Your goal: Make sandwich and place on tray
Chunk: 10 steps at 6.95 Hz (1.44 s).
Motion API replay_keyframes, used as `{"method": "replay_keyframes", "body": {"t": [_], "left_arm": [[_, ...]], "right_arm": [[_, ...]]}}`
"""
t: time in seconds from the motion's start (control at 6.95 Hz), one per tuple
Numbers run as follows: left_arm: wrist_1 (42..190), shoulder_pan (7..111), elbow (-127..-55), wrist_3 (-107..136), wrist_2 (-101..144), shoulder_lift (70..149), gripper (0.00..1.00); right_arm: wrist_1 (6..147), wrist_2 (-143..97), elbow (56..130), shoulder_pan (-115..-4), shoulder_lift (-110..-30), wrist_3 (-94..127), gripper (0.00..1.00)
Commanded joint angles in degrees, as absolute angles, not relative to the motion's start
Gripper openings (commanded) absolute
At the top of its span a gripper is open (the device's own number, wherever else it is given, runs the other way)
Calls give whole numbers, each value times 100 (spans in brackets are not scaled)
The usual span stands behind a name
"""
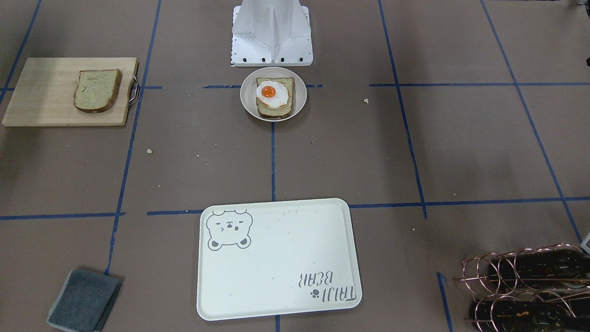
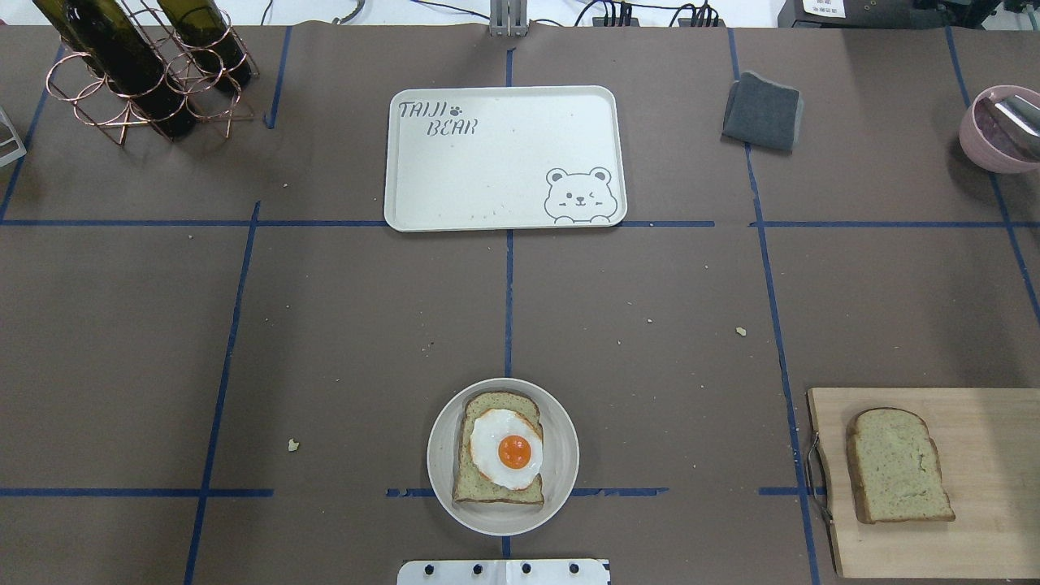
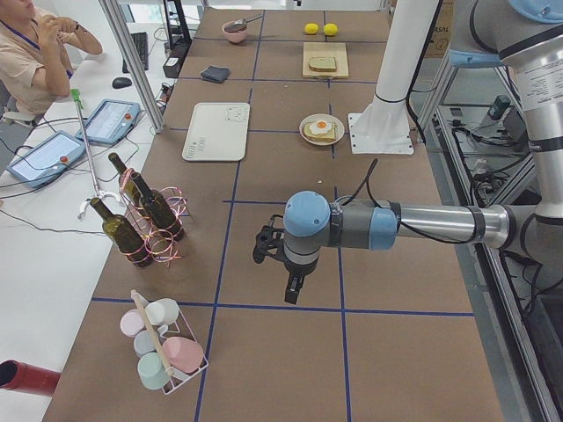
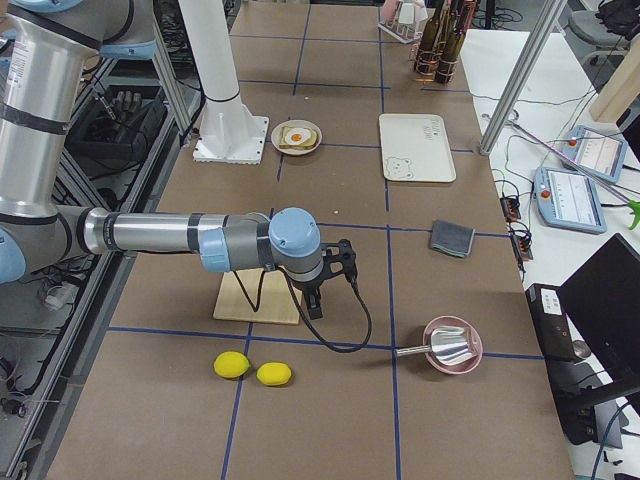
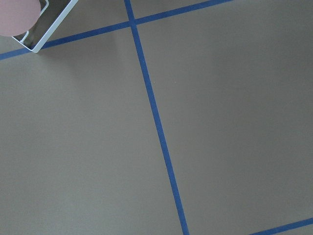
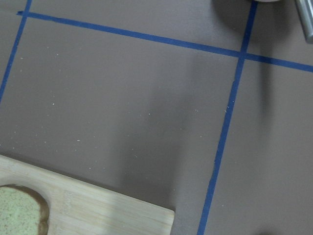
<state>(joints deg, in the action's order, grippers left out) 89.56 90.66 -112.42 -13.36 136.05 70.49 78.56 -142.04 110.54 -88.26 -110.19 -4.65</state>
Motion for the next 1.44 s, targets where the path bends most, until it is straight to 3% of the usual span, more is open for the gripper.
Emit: {"method": "replay_keyframes", "body": {"t": [0.0,0.43,1.01,1.3], "left_arm": [[8974,9062,-11241,-1336,13605,7049,100],[8974,9062,-11241,-1336,13605,7049,100],[8974,9062,-11232,-1336,13605,7058,100],[8982,9062,-11241,-1336,13605,7058,100]], "right_arm": [[6212,-14247,11048,-8187,-11468,885,100],[3173,-13733,10960,-6579,-12135,4308,100],[2127,-11195,10890,-3760,-12173,6562,98],[1709,-10776,10646,-3218,-12173,6864,83]]}}
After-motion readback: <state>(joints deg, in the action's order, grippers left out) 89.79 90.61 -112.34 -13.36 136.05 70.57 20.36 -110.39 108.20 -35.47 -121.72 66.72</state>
